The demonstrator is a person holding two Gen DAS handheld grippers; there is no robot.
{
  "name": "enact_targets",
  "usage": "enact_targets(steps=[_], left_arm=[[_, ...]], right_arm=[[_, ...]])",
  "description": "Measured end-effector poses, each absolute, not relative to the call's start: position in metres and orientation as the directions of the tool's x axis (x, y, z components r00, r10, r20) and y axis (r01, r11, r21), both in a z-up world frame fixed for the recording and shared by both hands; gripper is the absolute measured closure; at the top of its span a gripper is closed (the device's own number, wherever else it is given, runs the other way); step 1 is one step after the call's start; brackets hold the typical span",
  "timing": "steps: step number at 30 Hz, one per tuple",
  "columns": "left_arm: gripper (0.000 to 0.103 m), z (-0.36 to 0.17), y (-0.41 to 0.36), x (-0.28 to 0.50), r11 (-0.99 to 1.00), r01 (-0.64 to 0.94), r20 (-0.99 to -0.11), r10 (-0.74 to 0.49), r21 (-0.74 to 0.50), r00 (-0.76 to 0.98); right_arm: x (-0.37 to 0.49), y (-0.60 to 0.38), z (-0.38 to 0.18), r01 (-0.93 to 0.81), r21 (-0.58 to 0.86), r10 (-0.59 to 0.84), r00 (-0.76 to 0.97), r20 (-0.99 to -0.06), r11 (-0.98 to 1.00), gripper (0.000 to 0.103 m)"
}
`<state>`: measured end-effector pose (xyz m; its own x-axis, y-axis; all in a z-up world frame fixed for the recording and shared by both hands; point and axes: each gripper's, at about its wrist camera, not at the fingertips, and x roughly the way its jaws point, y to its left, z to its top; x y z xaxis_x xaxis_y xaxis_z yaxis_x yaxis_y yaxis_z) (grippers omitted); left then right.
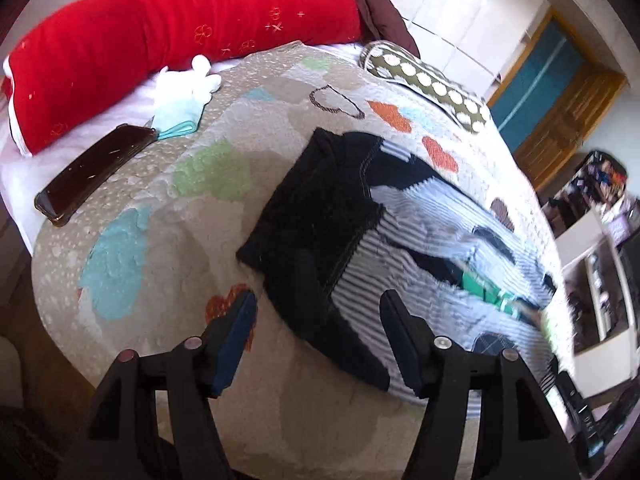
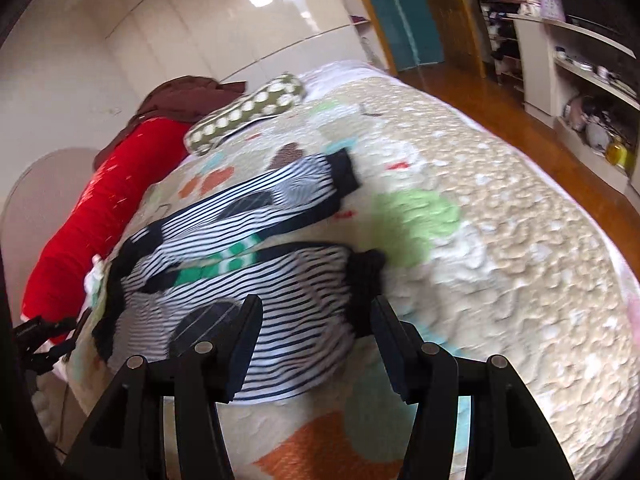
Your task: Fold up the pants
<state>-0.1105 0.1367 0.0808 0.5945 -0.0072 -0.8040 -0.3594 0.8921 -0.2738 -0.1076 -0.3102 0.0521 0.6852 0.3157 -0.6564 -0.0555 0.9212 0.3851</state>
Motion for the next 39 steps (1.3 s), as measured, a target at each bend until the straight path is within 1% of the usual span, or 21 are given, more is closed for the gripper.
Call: enact_targets(steps=[1,3,4,6,7,10,12,14,16,20,22,28,39], left_arm=[[0.04,0.079,0.132,-0.11,0.902,-0.355,-0.808,0.012,-0.246,0.589],[0.04,0.073,0.126,-0.106,0.915,-0.359,-0.819,0.059,-0.184,0.571],[0.04,0.068,0.124,-0.104,0.916,-0.363,-0.827,0.068,-0.17,0.558],[0.04,0.06,0.124,-0.102,0.915,-0.37,-0.84,0.071,-0.16,0.538],[0.04,0.056,0.124,-0.101,0.916,-0.373,-0.847,0.074,-0.151,0.526],[0.04,0.041,0.12,-0.098,0.92,-0.377,-0.869,0.097,-0.108,0.485],[0.04,0.031,0.117,-0.097,0.924,-0.373,-0.883,0.108,-0.08,0.456],[0.038,0.027,0.114,-0.098,0.929,-0.367,-0.883,0.125,-0.056,0.453],[0.033,0.026,0.112,-0.1,0.933,-0.359,-0.877,0.146,-0.032,0.457],[0.022,0.02,0.116,-0.102,0.93,-0.364,-0.882,0.138,-0.04,0.45],[0.02,0.018,0.119,-0.103,0.928,-0.368,-0.882,0.129,-0.053,0.453],[0.016,0.016,0.113,-0.103,0.932,-0.362,-0.875,0.152,-0.027,0.459],[0.01,0.014,0.109,-0.103,0.936,-0.351,-0.873,0.159,-0.015,0.462]], right_arm=[[-0.108,-0.302,0.05,-0.085,0.384,0.337,0.674,-0.658,0.92,0.043],[-0.107,-0.291,0.045,-0.096,0.362,0.332,0.66,-0.675,0.927,0.043],[-0.101,-0.289,0.035,-0.077,0.345,0.311,0.643,-0.7,0.935,0.042],[-0.099,-0.29,0.03,-0.06,0.341,0.3,0.632,-0.714,0.938,0.037],[-0.097,-0.292,0.024,-0.036,0.338,0.287,0.62,-0.731,0.94,0.036],[-0.098,-0.297,0.018,-0.038,0.356,0.301,0.622,-0.723,0.934,0.036],[-0.098,-0.293,0.016,-0.05,0.334,0.29,0.627,-0.723,0.941,0.035],[-0.1,-0.286,0.014,-0.066,0.3,0.272,0.635,-0.723,0.952,0.028],[-0.103,-0.278,0.011,-0.078,0.259,0.247,0.644,-0.724,0.963,0.024],[-0.105,-0.26,0.009,-0.094,0.136,0.164,0.655,-0.738,0.986,0.018],[-0.106,-0.256,0.007,-0.091,0.106,0.14,0.662,-0.736,0.99,0.017],[-0.109,-0.255,0.004,-0.09,0.086,0.124,0.683,-0.719,0.992,0.016],[-0.117,-0.248,-0.003,-0.088,0.062,0.106,0.73,-0.676,0.994,0.015]])
